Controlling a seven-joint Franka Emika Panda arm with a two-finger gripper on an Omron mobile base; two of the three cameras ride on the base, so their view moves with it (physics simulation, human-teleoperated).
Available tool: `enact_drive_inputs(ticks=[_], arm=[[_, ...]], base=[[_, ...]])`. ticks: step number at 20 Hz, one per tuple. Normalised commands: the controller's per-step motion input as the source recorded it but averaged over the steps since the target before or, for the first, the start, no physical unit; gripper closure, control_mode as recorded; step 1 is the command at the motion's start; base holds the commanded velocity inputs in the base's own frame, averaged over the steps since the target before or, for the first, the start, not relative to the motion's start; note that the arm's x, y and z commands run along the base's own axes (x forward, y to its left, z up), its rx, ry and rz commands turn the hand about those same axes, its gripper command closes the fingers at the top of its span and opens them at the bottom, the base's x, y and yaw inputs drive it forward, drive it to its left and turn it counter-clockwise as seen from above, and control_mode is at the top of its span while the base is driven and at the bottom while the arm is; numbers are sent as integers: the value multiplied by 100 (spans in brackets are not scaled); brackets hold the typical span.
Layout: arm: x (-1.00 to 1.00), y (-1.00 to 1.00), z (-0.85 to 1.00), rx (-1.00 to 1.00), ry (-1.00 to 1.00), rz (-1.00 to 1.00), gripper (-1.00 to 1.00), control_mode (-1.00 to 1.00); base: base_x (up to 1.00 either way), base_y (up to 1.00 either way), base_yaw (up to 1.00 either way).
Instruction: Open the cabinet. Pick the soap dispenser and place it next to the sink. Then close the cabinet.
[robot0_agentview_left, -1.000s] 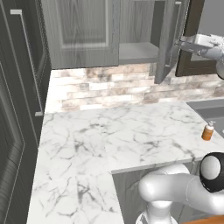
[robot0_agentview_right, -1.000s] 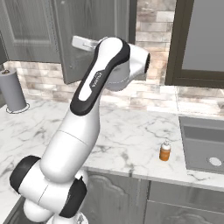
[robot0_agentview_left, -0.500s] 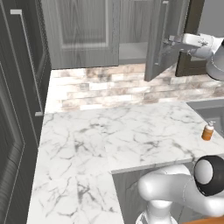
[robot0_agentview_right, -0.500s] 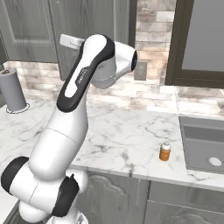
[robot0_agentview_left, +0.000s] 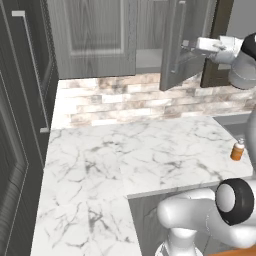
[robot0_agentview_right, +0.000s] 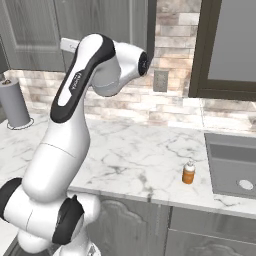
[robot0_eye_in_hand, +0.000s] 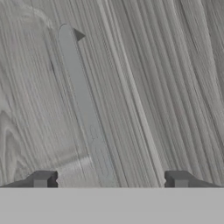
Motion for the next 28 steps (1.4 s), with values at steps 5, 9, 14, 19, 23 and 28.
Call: enact_drive_inputs(ticks=[5, 9, 14, 19, 23, 28], arm=[[40, 28, 0, -5, 0, -12, -100, -100], [44, 27, 0, -3, 0, -13, -100, -100], [40, 24, 1, -1, 0, -13, -100, -100], [35, 19, 5, 0, 0, -11, -100, -100], [52, 12, 0, 0, 0, -12, -100, -100], [49, 9, 0, 0, 0, -13, -100, -100]], base=[[0, 0, 0], [0, 0, 0], [0, 0, 0], [0, 0, 0], [0, 0, 0], [0, 0, 0]])
